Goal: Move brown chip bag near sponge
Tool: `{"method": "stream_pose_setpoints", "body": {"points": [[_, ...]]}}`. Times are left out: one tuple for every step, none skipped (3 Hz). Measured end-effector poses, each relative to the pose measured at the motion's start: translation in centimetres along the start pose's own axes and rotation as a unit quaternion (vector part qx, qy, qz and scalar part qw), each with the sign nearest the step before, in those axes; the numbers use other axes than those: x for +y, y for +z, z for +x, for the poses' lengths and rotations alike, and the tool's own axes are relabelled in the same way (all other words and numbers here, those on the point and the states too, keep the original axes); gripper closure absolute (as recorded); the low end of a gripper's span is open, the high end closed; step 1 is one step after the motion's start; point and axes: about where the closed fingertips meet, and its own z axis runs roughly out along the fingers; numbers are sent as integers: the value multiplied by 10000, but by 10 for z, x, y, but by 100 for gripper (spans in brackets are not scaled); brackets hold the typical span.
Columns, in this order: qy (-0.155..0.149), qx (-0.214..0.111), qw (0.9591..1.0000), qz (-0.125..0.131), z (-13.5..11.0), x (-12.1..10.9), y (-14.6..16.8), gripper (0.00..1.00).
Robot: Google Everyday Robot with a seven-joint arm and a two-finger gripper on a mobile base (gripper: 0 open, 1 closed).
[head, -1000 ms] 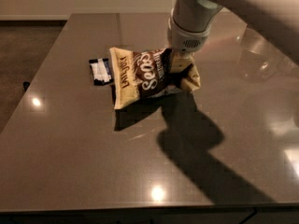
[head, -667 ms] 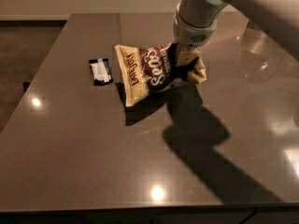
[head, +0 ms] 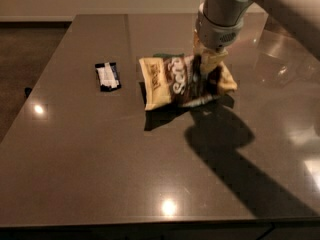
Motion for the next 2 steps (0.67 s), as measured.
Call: {"method": "stream_pose_setpoints", "body": {"points": [[-199, -174, 9992, -293, 3, 16, 2, 0], [-200, -174, 9992, -292, 3, 16, 2, 0]]}}
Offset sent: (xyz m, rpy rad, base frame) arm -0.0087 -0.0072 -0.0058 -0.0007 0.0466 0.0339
